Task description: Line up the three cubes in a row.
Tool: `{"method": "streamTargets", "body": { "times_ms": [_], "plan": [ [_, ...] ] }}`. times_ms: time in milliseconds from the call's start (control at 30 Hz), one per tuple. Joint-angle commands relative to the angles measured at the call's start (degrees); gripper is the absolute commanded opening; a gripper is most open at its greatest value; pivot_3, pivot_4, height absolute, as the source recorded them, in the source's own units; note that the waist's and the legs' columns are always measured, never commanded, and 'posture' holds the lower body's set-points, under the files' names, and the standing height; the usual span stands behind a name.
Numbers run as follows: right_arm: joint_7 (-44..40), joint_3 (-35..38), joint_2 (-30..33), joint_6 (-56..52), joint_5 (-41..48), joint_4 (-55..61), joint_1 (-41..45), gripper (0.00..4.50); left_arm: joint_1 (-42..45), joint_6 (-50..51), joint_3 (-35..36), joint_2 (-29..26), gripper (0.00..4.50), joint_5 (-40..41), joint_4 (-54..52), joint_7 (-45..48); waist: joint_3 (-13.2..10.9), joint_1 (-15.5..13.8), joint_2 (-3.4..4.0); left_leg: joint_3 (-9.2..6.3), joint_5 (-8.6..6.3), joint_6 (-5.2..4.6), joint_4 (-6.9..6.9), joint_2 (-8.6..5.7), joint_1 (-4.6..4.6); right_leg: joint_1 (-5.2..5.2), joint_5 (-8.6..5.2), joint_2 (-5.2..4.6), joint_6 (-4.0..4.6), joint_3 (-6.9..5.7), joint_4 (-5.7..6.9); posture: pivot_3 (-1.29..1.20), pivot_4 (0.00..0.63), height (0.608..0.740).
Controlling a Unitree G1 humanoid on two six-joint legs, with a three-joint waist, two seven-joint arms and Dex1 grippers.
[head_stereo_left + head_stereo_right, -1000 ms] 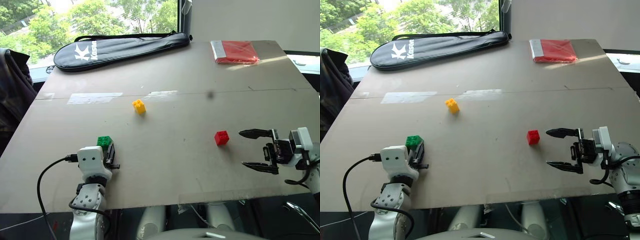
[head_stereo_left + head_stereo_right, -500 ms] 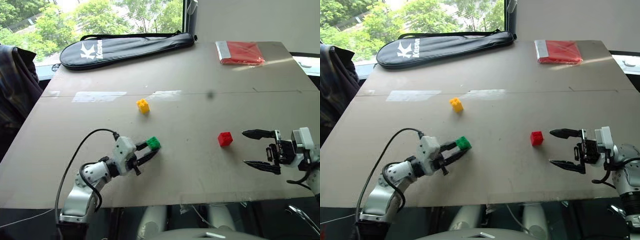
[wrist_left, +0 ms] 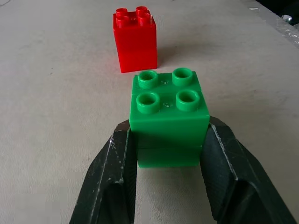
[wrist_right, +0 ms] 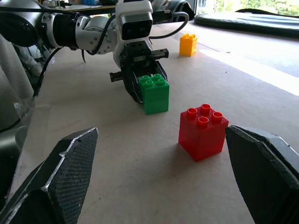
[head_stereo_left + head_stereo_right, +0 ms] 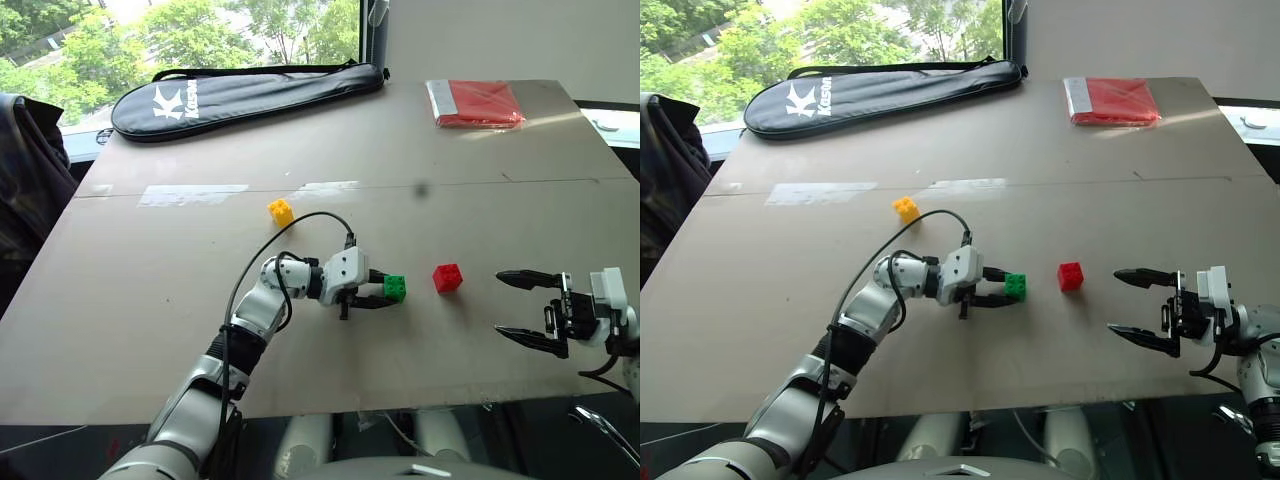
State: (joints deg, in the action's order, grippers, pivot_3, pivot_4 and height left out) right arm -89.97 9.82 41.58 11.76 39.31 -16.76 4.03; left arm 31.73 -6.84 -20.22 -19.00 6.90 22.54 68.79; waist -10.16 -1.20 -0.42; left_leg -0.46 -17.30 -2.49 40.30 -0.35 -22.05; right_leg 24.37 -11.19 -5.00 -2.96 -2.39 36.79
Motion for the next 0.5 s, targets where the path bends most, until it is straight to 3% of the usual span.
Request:
{"method": "streamTargets", "body": {
  "times_ms": [33,500],
  "plan": [
    [-1.23,2.79,-0.3,0.8,0.26,1.14,-0.49,4.5,2.56,-1.61,-0.09,1.65,1.26,-0.99,3.56,-0.02,0.0,0.19,0.0,0.0,0.0,0.0,0.0,0.0,0.01,0.0,0.0,0.0,0.0,0.01,0.0,0.0,0.15,0.694],
    [-1.9,4.44,-1.6,2.3,-1.13,-0.9,-0.9,4.5,4.61,-0.37,0.63,3.53,1.26,-0.93,7.29,0.01,-0.01,0.35,-0.02,-0.01,0.0,0.0,0.02,0.0,0.02,-0.02,0.06,0.0,-0.1,0.03,0.01,0.0,0.15,0.694]
  ]
}}
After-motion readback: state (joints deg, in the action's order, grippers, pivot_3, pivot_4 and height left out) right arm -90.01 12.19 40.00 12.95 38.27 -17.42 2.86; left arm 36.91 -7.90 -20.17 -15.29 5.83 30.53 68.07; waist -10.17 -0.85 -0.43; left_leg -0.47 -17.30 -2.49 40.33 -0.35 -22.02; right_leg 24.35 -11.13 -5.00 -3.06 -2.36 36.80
